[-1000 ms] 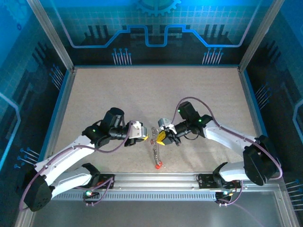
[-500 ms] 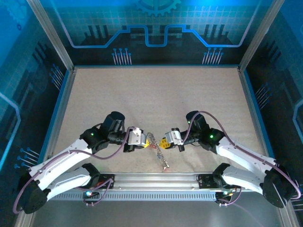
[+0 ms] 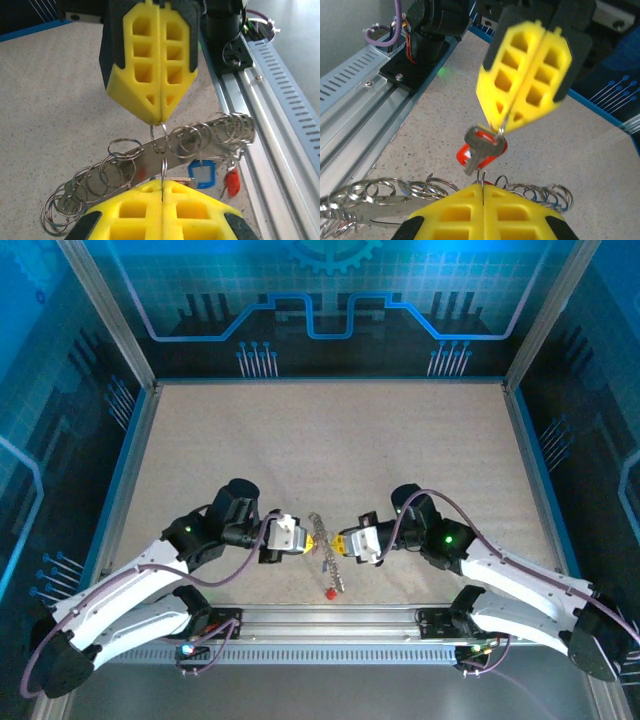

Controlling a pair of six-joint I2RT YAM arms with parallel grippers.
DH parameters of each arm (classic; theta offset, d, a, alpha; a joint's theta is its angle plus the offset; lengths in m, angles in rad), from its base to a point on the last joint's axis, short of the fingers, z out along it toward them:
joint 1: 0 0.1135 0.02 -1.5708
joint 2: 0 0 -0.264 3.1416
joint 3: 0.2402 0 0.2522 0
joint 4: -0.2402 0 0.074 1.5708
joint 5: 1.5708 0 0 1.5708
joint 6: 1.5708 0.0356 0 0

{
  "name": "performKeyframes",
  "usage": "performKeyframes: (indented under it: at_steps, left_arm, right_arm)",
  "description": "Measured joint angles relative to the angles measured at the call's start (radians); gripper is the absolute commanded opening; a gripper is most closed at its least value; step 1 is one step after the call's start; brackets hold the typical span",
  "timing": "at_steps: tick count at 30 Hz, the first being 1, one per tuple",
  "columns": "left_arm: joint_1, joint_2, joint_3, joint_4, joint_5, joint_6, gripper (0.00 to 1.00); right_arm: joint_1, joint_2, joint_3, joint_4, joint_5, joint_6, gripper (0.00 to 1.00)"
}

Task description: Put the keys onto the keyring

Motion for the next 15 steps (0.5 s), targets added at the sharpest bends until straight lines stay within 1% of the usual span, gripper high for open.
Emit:
performKeyframes:
  at_steps: [9, 12, 15]
  left_arm:
    - [-0.034, 0.022, -0.022, 0.003, -0.087, 0.076, 0.00]
    - [-0.035, 0.026, -0.050, 0.011, -0.105, 0.081, 0.00]
    - [-0.042, 0.026, -0.067, 0.017, -0.117, 0.085, 0.00]
  right_arm:
    - [0.119, -0.040, -0.022, 0.000, 0.174, -0.129, 0.00]
    - [0.151, -0.035, -0.033, -0.003, 0.227, -0.164, 0.00]
    - [0.163, -0.030, -0.035, -0.006, 0.253, -0.183, 0.00]
